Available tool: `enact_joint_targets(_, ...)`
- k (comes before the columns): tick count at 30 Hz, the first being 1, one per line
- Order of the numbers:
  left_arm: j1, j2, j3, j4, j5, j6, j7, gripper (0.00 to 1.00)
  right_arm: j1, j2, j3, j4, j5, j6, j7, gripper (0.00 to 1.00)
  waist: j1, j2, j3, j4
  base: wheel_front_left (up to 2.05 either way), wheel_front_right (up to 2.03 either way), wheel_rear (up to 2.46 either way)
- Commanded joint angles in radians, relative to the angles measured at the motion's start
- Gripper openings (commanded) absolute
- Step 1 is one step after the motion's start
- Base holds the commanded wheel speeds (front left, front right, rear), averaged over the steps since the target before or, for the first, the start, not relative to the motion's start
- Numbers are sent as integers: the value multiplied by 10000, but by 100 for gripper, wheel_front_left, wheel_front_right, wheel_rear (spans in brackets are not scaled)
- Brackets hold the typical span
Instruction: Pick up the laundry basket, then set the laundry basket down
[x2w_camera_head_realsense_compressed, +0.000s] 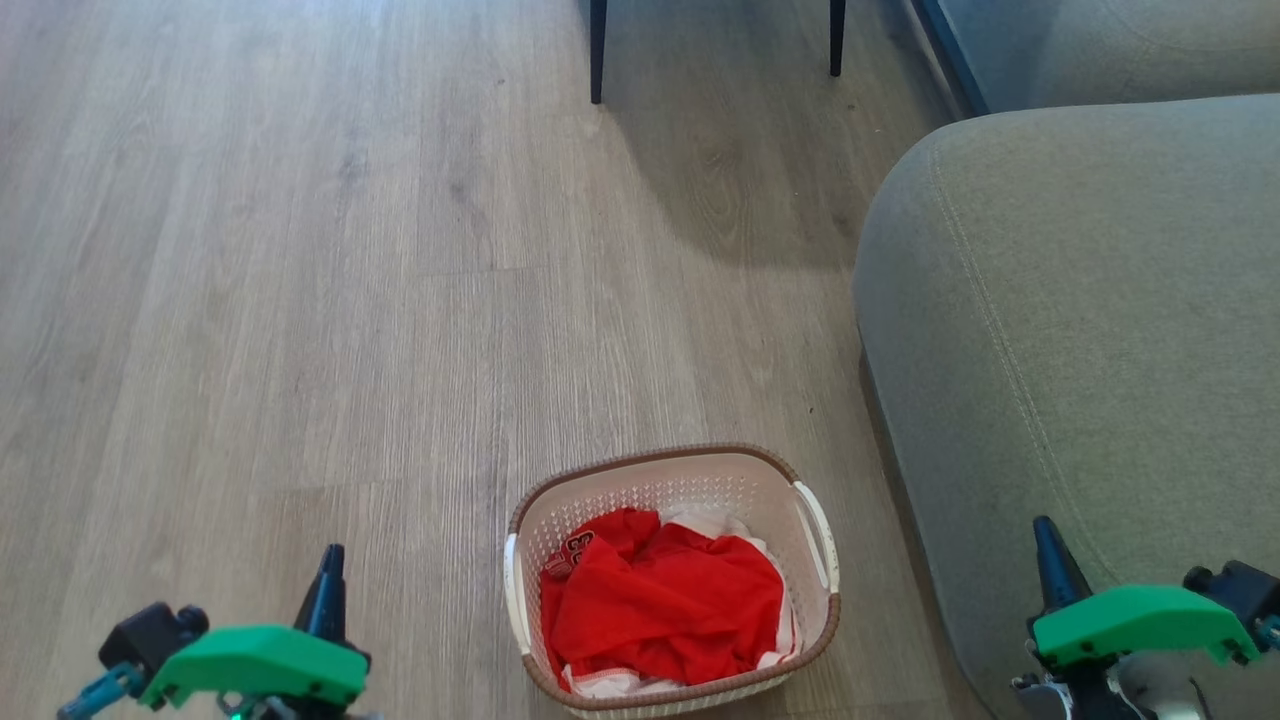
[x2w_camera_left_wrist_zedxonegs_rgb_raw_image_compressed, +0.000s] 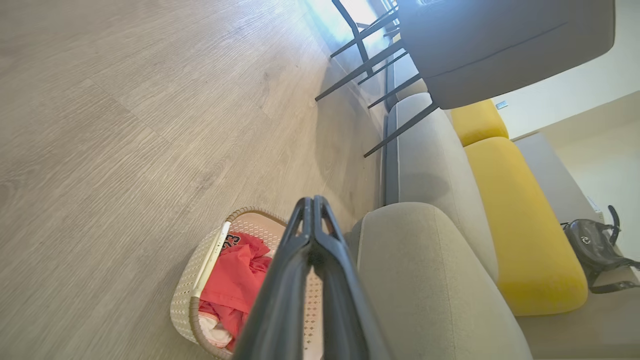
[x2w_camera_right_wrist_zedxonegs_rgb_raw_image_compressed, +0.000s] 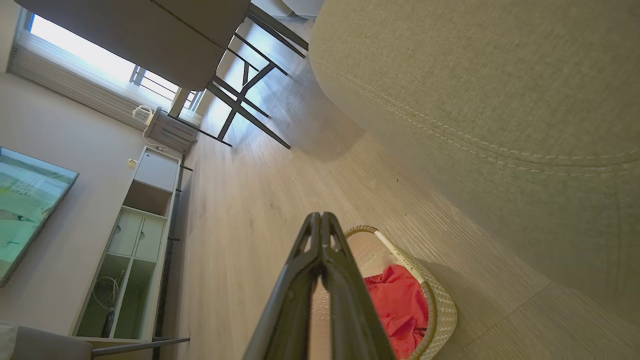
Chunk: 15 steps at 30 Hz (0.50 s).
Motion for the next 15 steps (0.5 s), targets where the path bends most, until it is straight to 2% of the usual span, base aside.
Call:
enact_joint_targets(1, -655, 31, 364, -251, -187, -101, 46, 0, -621, -203, 41, -356, 206, -14, 85, 0, 0, -1, 2, 1, 0, 0, 0)
enact_joint_targets(15, -991, -43, 766, -122, -1676, -465, 446, 0, -788, -216, -111, -376, 1791, -17, 488, 0, 0, -1, 52, 26, 0, 0, 0)
